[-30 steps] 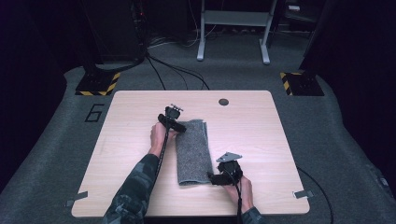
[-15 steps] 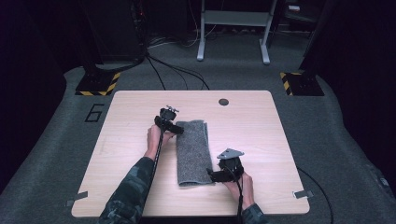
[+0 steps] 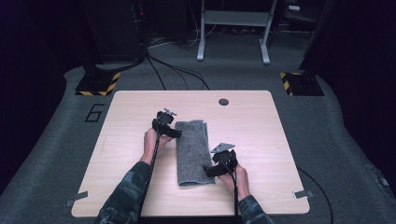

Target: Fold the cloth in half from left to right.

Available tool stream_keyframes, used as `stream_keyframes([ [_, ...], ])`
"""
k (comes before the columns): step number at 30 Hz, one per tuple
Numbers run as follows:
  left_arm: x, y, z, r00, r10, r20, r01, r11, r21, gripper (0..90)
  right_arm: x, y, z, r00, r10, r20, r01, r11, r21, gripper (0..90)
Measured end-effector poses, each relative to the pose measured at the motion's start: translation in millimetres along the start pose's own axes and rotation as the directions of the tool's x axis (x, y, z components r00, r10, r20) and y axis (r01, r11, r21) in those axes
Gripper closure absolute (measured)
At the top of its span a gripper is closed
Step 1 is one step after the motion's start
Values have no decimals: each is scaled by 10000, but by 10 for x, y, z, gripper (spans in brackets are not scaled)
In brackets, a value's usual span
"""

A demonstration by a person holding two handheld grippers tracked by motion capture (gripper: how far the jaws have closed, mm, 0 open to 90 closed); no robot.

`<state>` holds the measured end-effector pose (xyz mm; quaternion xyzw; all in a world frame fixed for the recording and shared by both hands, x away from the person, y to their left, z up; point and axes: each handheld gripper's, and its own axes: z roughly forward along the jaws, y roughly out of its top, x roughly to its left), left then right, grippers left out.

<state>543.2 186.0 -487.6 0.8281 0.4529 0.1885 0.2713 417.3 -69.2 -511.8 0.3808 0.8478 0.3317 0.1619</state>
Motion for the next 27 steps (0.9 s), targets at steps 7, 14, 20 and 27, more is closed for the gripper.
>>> stream_keyframes([
  [7, -265, -316, -269, 9955, 616, 716, -598, 9978, -278, 148, 11, -37, -8, 10000, -22, -39, 22, 10000, -55, 102],
  [14, -597, -693, -502, 9829, 1170, 1423, -1124, 9929, -397, 146, -4, -147, -64, 9999, 143, 42, -143, 9999, -41, 103],
  [20, -791, -959, -625, 9713, 1383, 1935, -1334, 9903, -382, 145, 22, -221, -106, 9999, 113, 85, -112, 9999, -111, 105],
  [27, -909, -1151, -647, 9698, 1790, 1658, -1747, 9838, -403, 146, 73, -327, -163, 9999, 132, 37, -132, 9998, -143, 108],
])
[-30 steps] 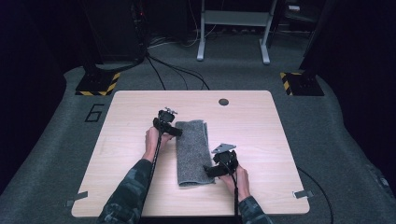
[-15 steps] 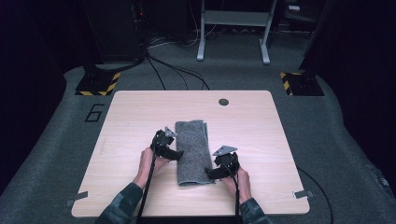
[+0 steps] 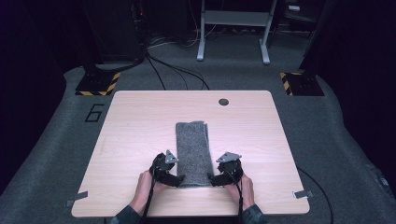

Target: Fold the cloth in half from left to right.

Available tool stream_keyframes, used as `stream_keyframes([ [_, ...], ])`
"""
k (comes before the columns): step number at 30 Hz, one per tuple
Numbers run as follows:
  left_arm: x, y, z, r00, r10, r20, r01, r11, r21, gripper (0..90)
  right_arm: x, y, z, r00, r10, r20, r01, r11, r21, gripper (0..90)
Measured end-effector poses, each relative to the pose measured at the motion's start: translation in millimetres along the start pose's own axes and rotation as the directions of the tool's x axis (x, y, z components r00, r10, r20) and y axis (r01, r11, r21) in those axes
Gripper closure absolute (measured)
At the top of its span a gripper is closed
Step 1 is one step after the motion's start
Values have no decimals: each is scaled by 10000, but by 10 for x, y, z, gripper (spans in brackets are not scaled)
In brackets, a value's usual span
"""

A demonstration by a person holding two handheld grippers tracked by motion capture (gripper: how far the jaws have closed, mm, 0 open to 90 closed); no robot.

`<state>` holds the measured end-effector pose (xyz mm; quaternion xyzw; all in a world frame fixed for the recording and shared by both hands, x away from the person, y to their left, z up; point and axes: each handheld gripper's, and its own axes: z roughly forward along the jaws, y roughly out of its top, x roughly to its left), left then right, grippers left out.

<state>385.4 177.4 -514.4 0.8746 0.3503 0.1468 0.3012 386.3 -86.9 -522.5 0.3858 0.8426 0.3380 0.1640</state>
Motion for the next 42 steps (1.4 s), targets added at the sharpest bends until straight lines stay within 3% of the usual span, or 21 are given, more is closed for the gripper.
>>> stream_keyframes([
  [5, -27, -27, -21, 10000, 53, -9, -53, 10000, -25, 146, 38, -87, -48, 9999, -48, -122, 46, 9998, -197, 108],
  [7, -37, -43, -22, 10000, -2, 36, 2, 10000, -86, 146, 37, -120, -72, 9998, -172, -91, 170, 9996, -210, 108],
  [10, -43, -64, -31, 9997, -206, 116, 206, 9998, -65, 146, 82, -148, -106, 9998, 149, -128, -150, 9998, -110, 109],
  [14, -96, -108, -60, 9994, -290, 195, 292, 9995, -102, 145, 110, -201, -144, 9996, -31, -270, 26, 9998, -174, 110],
  [18, -139, -132, -100, 9990, -303, 329, 307, 9995, -118, 126, 118, -243, -202, 9977, -4, -683, -1, 10000, -77, 100],
  [19, -132, -136, -118, 9982, -411, 432, 422, 9988, -248, 115, 97, -253, -207, 9968, -156, -787, 136, 9996, -260, 91],
  [22, -69, -141, -190, 9966, -671, 475, 701, 9953, -667, 107, 25, -255, -298, 9926, 248, -1187, -304, 9985, -454, 91],
  [24, -5, -123, -218, 9947, -871, 545, 912, 9927, -790, 105, -42, -212, -339, 9939, 159, -1094, -240, 9971, -726, 90],
  [29, 201, -21, -218, 9936, -1070, 352, 1100, 9890, -990, 105, -181, -8, -357, 9959, 295, -856, -364, 9961, -803, 92],
  [34, 419, 95, -127, 9894, -1413, 320, 1440, 9836, -1084, 113, -364, 215, -220, 9962, 511, -704, -563, 9957, -738, 97],
  [37, 532, 177, -72, 9911, -1318, 176, 1329, 9866, -950, 117, -451, 326, -103, 9952, 677, -702, -719, 9957, -584, 100],
  [42, 653, 324, 24, 9878, -1553, 118, 1557, 9825, -1025, 119, -569, 447, 54, 9928, 941, -738, -972, 9945, -398, 102],
])
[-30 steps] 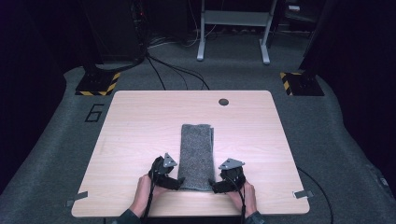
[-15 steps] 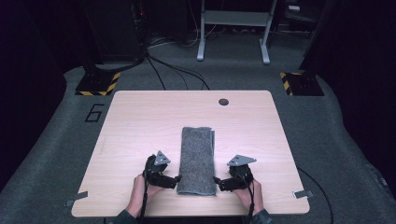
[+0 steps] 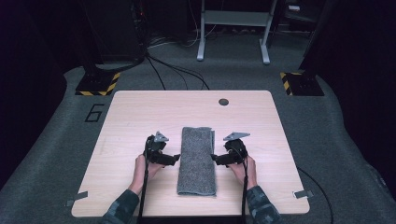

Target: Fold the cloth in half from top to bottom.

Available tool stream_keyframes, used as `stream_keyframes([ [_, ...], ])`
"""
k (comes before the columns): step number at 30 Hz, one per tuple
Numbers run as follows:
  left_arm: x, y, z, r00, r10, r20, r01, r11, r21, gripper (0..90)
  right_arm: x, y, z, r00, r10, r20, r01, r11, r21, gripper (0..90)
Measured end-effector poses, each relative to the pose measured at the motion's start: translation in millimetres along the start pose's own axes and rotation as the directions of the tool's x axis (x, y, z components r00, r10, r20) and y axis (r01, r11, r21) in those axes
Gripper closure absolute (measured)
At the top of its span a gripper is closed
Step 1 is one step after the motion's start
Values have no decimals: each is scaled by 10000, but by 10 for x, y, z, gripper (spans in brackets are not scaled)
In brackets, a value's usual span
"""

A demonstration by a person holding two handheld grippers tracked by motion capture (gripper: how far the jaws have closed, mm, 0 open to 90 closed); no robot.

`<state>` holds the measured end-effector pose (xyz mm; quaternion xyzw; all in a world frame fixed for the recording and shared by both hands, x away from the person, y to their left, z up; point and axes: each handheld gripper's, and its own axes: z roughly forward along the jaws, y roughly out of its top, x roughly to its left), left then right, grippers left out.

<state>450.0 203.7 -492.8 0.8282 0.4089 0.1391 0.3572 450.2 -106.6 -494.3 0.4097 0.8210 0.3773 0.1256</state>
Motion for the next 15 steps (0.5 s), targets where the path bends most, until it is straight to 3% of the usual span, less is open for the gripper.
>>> stream_keyframes([
  [6, 136, 215, 151, 9996, -264, -110, 265, 9996, 95, 109, -133, 150, 121, 9991, 404, -127, -405, 9992, -63, 109],
  [11, 241, 365, 280, 9989, -431, -200, 435, 9989, 188, 108, -209, 298, 223, 9990, 446, -61, -445, 9990, 91, 119],
  [15, 340, 444, 387, 9985, -550, 11, 549, 9978, 376, 108, -280, 390, 293, 9979, 639, -44, -638, 9978, 202, 128],
])
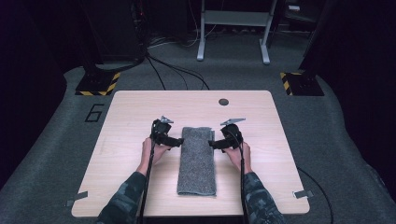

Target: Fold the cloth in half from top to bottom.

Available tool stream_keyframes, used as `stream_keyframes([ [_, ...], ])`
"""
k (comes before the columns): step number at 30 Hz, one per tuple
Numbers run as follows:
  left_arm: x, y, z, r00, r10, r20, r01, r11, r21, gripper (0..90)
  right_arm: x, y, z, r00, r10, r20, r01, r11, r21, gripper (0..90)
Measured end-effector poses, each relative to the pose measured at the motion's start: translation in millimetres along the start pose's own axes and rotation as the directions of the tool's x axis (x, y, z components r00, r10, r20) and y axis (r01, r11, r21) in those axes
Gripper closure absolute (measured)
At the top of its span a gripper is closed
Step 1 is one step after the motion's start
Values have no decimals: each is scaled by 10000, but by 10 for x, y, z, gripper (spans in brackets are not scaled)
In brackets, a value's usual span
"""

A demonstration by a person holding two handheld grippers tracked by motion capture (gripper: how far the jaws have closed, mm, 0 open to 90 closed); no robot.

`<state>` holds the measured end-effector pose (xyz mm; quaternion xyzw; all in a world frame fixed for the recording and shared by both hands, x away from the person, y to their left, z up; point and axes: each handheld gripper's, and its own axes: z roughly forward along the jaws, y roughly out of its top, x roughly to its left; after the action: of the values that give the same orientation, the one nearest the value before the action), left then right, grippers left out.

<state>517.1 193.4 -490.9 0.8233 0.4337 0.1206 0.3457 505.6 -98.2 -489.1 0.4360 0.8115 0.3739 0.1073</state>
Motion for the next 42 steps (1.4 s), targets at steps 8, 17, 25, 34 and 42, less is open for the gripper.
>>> stream_keyframes([
  [8, 105, 135, 195, 9987, -490, -100, 493, 9985, 258, 62, -167, 156, 167, 9993, 319, 218, -324, 9992, 233, 132],
  [17, 129, 279, 351, 9989, -430, -175, 433, 9989, 175, 89, -190, 229, 351, 9976, 74, 691, -103, 9991, 413, 215],
  [25, 164, 317, 445, 9977, -505, -459, 512, 9986, 154, 187, -247, 307, 509, 9978, 391, 530, -436, 9954, 851, 374],
  [34, 85, 294, 503, 9980, 140, -613, -111, 9988, 476, 367, -230, 318, 543, 9985, 291, 471, -325, 9967, 739, 554],
  [42, 7, 248, 504, 9950, 680, -728, -670, 9976, 166, 500, -150, 276, 538, 9977, 26, 672, -68, 9980, 633, 783],
])
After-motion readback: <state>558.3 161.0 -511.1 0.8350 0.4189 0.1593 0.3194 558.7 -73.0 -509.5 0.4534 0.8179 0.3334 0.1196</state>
